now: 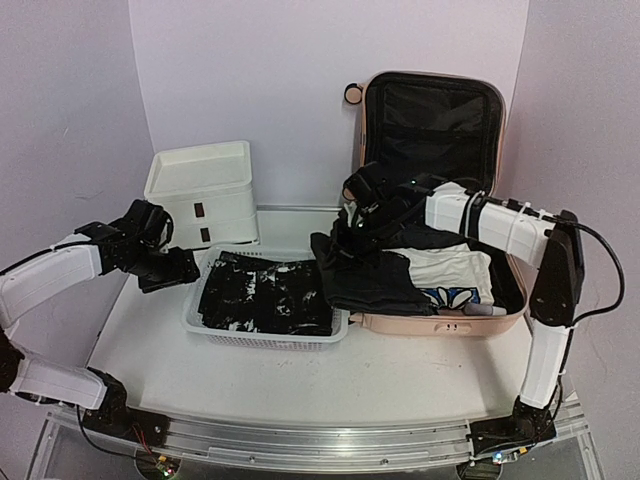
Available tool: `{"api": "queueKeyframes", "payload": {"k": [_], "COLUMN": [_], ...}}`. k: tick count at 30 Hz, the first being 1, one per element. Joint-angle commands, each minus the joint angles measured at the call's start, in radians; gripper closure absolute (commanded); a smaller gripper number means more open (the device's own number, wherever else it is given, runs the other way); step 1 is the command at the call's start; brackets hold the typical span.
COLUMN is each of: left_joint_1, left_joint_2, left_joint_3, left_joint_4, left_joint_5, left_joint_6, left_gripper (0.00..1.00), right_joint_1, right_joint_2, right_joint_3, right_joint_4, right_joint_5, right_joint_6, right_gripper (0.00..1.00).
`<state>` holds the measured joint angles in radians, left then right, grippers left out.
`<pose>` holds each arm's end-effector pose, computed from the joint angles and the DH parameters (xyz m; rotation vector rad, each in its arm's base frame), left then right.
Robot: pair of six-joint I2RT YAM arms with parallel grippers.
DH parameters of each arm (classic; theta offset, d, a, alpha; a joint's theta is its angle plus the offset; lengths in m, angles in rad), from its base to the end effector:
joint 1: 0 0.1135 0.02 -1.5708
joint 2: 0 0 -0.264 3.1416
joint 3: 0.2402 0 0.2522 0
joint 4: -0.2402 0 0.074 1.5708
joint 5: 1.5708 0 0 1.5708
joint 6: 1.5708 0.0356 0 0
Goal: Open, take out, and arrange the luggage
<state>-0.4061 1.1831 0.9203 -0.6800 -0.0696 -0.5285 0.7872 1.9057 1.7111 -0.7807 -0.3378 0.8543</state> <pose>0.2184 -0.0912 0.2636 -0.1836 2.5287 -0.2921 0.2874 0.3052 0.2853 -0.0529 2.8228 0.9608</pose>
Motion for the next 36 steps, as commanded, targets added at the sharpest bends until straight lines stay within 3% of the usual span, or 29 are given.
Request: {"api": "queueKeyframes", "payload": {"k": [1,9,14,26,36], "left_joint_1": [0.0,-0.001,0.0,-0.001,-0.001], "left_joint_2": [0.059,0.029,0.022,0.006,-0.005], "left_joint_3": [-0.039,-0.115,-0.14,-0.178,-0.19], "left_joint_4": [0.044,0.116,0.137,0.171,0.185], "left_joint_5": [0.108,0.191,0.233,0.273,0.281], "left_joint_6": [-0.025,-0.003,0.004,0.007,-0.001], "left_gripper": [0.23,0.44,0.51,0.64,0.67], "right_joint_1": [0.069,0.162,0.202,0.264,0.294], "right_joint_2": [0.063,0.221,0.314,0.489,0.495], "right_joint_3": [0.12,0.239,0.317,0.466,0.418], "right_joint_4": [0.2,0.3,0.356,0.471,0.575], "right_joint_5": [0.06,0.206,0.251,0.238,0.392], "right_joint_6": [0.077,0.114,0.123,0.174,0.272], "right_gripper": [1.0,1.0,1.0,1.0,1.0]}}
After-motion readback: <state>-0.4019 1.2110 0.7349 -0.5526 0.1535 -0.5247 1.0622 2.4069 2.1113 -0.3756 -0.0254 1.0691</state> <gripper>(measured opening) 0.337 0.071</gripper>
